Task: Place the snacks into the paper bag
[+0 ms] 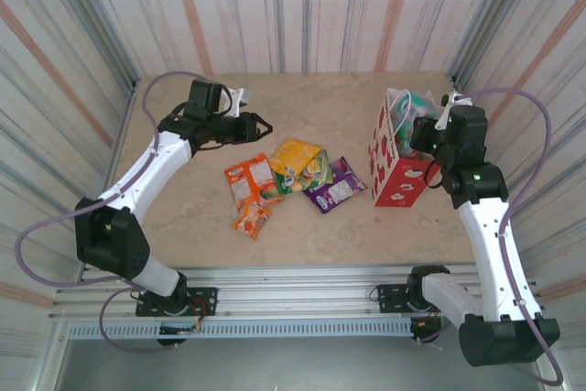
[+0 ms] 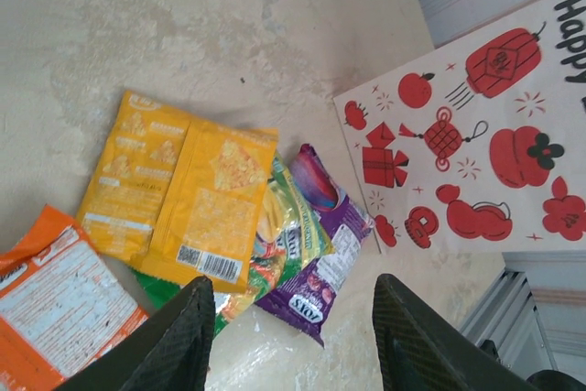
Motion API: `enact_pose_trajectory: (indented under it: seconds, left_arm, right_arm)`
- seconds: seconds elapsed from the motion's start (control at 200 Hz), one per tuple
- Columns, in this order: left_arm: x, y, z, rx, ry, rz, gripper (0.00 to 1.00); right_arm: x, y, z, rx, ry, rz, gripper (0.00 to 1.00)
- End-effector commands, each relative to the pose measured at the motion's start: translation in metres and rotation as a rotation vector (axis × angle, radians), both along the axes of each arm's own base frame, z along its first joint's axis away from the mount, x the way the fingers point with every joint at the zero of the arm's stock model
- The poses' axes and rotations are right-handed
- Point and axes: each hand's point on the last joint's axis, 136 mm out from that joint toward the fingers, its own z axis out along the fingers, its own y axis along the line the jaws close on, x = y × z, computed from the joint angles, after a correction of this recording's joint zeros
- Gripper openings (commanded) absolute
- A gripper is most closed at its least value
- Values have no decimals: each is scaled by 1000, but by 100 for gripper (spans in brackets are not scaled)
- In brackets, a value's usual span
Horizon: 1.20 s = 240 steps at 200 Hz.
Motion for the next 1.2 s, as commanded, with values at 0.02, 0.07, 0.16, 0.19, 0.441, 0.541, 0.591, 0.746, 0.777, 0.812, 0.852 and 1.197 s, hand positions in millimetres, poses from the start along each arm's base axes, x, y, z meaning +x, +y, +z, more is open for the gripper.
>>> enact_pose_trajectory:
  seconds: [0.02,0.07,0.16,0.19,0.441,0.541,0.591,0.746,0.777,0.812,0.852,1.197]
  left_arm:
    - [-10,5,-19,53,86,2,50]
    - [-14,7,-27,70,120,-1,50]
    - [-22,11,-41,99,176,4,51]
    - [-24,14,-47,109,197,11,51]
    - [-35,53,-84,102,343,173,51]
    - [-50,62,-92,114,383,188,51]
    - [-61,65,-96,125,410,185,51]
    - [-101,74,-114,153,503,193,52]
    - [-108,76,-117,162,522,201,52]
    - [-116,78,-121,167,540,208,52]
    - [-125,79,-125,169,559,211,53]
    - [-164,105,-164,297,650,298,56]
  right_arm:
    - [-1,3,24,18,-42,21,42]
    - [-4,5,32,23,-55,30,44]
    - [-12,11,48,22,-83,60,47]
    - [-15,13,54,16,-93,71,47]
    - [-39,63,83,-37,-118,275,52]
    - [-47,88,78,-60,-88,361,53]
    - [-51,101,74,-68,-71,403,54]
    - [-62,142,58,-97,-25,534,54]
    - [-64,150,56,-105,-21,557,54]
    - [-67,157,54,-111,-18,579,55]
    - [-70,166,51,-117,-13,606,55]
    - [-86,224,39,-121,-33,782,55]
